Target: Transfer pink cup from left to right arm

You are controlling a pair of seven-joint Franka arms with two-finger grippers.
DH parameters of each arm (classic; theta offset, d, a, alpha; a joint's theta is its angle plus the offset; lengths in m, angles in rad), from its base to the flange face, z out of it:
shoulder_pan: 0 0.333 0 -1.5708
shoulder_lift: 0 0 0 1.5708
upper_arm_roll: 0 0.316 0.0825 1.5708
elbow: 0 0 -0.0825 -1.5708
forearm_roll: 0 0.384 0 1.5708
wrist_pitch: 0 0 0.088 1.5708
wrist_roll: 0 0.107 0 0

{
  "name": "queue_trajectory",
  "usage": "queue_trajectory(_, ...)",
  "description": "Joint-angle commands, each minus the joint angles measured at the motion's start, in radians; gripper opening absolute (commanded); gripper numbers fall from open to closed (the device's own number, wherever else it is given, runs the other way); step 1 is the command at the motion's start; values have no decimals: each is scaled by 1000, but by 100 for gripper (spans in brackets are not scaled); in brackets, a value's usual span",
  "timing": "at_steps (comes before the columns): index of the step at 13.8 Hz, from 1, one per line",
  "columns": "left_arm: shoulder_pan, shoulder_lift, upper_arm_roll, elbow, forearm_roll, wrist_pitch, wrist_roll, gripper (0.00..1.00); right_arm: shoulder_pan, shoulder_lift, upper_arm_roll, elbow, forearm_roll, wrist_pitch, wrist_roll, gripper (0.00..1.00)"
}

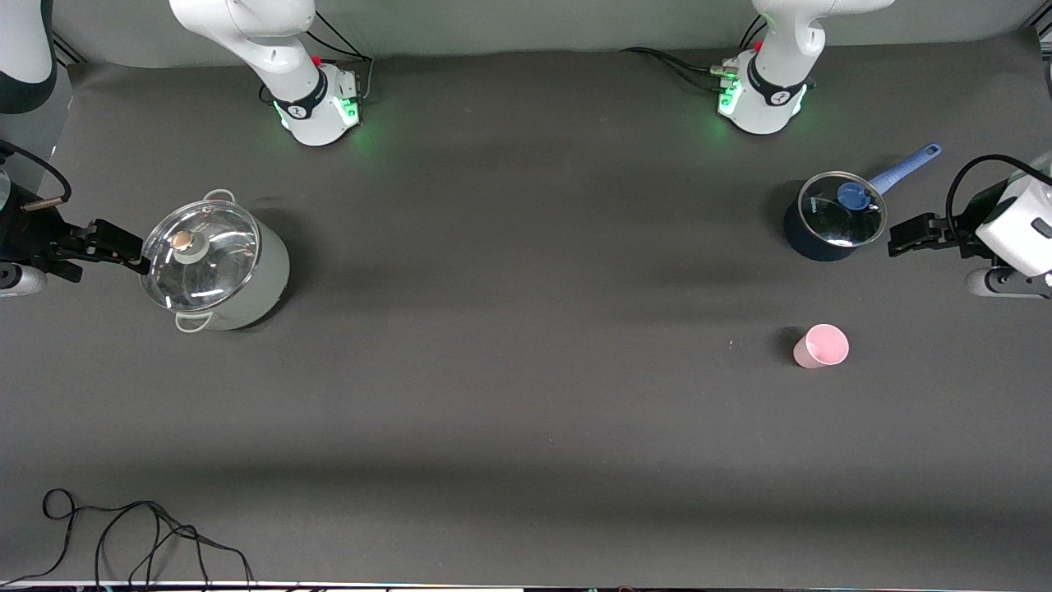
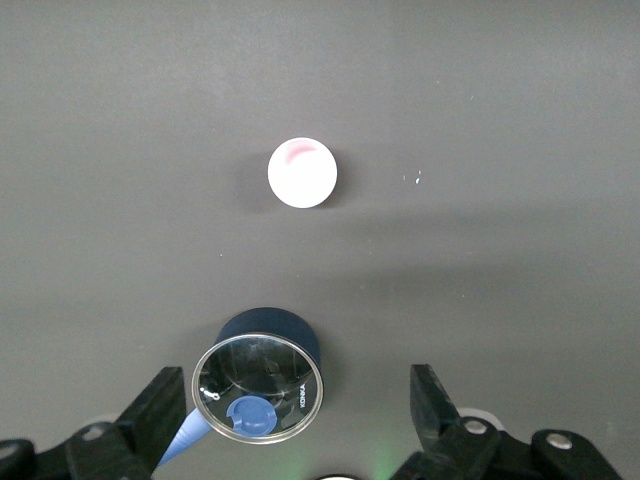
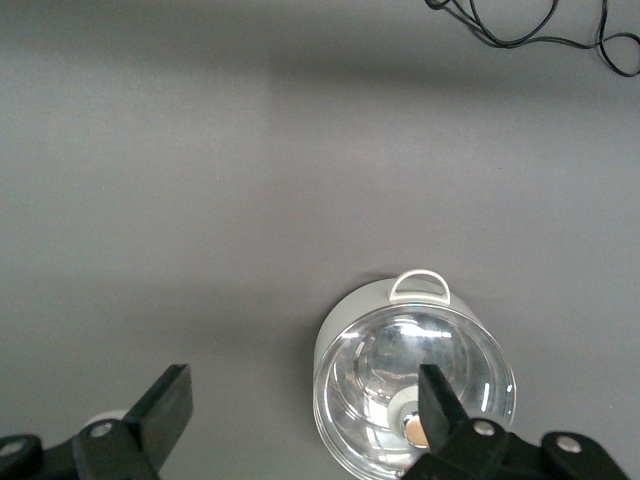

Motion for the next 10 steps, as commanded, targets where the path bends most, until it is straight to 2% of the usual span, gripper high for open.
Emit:
queue_trajectory(1, 2, -1, -1, 6, 3, -1, -1, 100, 1, -9, -1, -2, -9, -15, 5, 100)
queue_trajectory(10, 24, 9, 2, 14, 3, 36, 60, 100, -2, -7, -3, 4, -7, -17, 8, 100)
